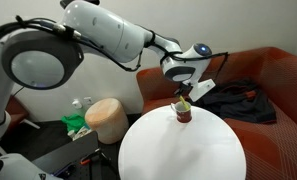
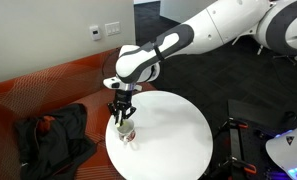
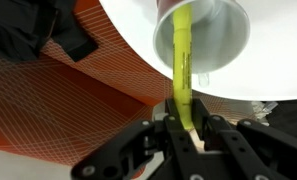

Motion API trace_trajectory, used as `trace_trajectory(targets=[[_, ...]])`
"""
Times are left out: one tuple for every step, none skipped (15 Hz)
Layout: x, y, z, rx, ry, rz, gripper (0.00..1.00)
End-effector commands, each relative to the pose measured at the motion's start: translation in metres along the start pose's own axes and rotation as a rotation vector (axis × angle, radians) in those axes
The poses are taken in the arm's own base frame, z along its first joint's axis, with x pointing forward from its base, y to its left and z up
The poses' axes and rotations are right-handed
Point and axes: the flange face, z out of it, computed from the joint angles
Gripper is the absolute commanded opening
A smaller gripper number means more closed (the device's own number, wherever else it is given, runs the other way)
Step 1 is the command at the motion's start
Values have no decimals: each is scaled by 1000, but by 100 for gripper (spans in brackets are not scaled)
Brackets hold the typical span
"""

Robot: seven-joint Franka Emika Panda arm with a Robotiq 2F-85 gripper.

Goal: Pick up the yellow pen from the red mug cup and put it on the table.

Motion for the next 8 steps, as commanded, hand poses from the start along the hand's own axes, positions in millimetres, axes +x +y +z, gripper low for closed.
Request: trace_trajectory(targets=[[20,-20,-43,-18,27,56,5],[22,-24,-53,-29,30,65,5],[26,-29,-63,-38,35,74,5],[29,-35,-73,-44,43,81,5],[31,-41,-82,-47,49,92,5],[34,-49,-93,-55,53,105,5],[36,-56,-103,-64,57,118,5],[37,-65,-114,-78,57,133,5]])
